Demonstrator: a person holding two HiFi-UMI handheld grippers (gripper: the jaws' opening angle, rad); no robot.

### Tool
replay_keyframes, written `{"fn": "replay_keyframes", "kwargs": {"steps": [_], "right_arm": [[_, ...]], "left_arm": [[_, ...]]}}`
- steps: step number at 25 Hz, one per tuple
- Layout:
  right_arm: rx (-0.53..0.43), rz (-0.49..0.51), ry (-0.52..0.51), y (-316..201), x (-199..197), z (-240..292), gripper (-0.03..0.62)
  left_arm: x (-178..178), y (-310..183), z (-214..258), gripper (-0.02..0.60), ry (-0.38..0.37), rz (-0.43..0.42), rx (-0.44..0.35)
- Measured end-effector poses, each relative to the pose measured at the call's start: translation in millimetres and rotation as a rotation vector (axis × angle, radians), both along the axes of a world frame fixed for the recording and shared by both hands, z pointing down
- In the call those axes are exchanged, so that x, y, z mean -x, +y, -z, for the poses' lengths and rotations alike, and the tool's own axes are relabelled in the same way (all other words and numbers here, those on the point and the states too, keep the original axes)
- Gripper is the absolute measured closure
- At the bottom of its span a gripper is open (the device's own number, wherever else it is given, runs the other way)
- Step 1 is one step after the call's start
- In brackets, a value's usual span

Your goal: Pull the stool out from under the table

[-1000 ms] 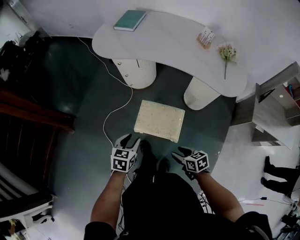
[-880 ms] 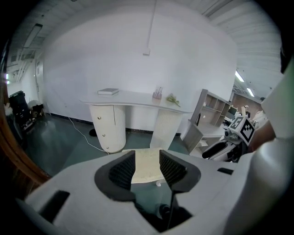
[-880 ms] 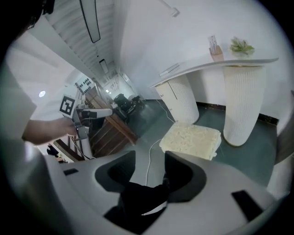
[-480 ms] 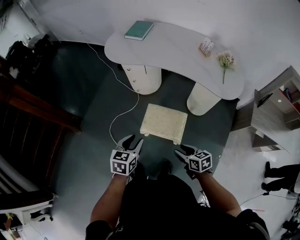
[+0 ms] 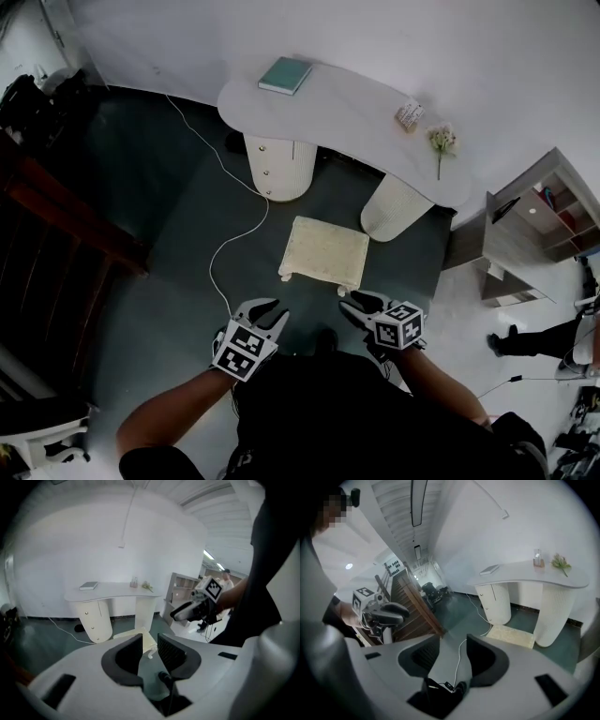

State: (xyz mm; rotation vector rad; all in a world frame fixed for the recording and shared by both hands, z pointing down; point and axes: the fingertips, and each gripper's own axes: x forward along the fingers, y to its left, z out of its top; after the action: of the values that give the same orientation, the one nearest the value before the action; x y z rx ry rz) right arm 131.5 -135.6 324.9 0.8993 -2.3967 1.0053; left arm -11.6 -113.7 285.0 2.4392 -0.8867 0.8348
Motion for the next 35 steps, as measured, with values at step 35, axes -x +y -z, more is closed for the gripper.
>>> {"fn": "replay_keyframes", "kwargs": {"steps": [35], "right_arm": [[-0.572, -0.218, -0.130, -51.3, 11.3, 209.7, 0.589]], "left_arm": [[7.4, -103.1, 156.4, 0.577, 0.213, 0.055, -0.388]]}}
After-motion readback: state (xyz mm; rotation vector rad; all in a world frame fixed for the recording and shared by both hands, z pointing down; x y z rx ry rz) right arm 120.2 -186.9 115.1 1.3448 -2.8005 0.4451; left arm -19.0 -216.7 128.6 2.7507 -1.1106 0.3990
